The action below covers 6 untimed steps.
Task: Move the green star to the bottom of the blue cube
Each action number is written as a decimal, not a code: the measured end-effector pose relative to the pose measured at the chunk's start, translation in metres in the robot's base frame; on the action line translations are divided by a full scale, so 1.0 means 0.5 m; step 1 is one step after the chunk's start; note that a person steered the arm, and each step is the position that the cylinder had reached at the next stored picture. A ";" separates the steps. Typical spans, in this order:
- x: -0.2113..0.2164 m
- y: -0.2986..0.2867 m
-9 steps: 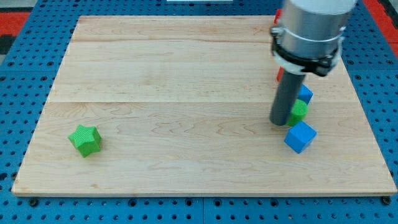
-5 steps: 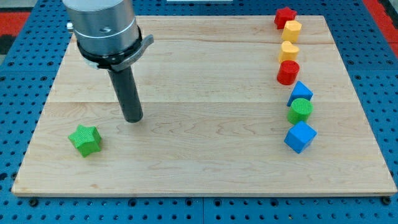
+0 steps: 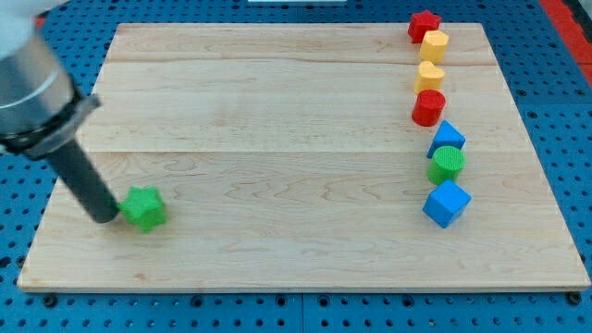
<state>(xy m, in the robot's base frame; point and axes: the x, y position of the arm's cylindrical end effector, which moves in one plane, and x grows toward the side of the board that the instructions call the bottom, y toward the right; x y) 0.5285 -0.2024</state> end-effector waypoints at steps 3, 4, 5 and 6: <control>0.020 0.119; 0.017 -0.023; 0.053 0.051; 0.059 0.241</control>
<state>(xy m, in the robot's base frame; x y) 0.5578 -0.0818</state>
